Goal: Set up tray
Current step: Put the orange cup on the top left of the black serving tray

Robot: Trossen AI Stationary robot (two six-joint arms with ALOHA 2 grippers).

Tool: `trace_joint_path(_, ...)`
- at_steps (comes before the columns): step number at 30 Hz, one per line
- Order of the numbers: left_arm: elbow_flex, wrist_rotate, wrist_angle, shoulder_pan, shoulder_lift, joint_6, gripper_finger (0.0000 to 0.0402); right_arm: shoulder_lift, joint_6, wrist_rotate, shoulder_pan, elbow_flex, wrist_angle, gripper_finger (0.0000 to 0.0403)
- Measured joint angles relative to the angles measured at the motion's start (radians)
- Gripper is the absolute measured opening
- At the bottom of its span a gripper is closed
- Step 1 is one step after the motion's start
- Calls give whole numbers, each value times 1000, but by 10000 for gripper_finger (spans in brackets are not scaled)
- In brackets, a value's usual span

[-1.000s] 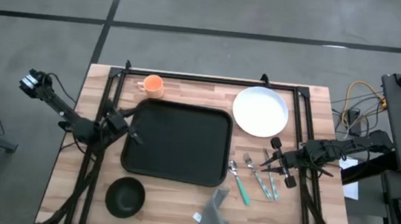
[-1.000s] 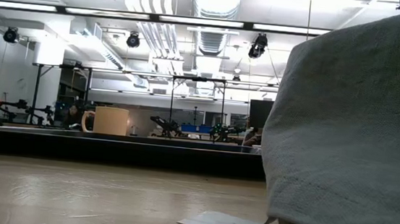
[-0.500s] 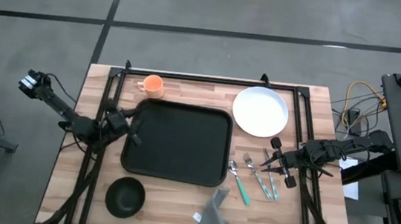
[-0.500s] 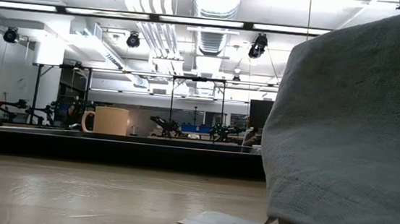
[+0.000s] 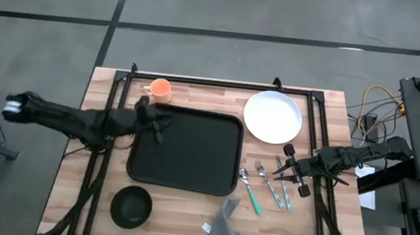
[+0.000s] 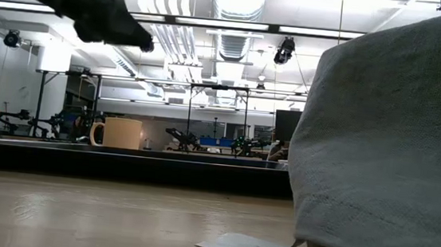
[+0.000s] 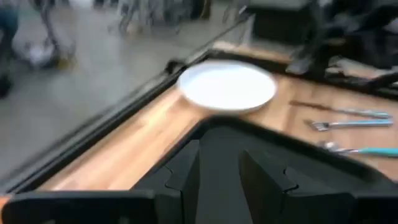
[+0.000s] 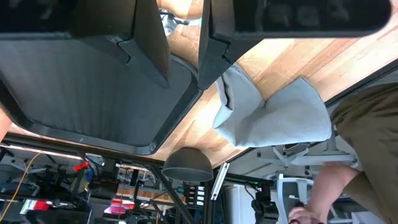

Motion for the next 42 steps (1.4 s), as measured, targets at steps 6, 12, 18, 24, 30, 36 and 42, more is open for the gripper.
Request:
trace_joint_path(6,128,12,-223,138,60,55,91,0,0,0,0,0,0,68)
trace_joint_path(12,337,29,-469,248,158,122,91,0,0,0,0,0,0,68)
trace_joint_path(18,627,97,-840,392,341,94,91,0,0,0,0,0,0,68)
trace_joint_path(24,836,215,-1022,554,552,94,91,0,0,0,0,0,0,68)
trace_joint_path(30,925,413,-1035,672,722,138,91,0,0,0,0,0,0,68)
trace_joint_path(36,922,411,-1045,712,793,139,91,0,0,0,0,0,0,68)
trace_joint_path(42,881,401,-1044,721,803,140,91,0,0,0,0,0,0,68)
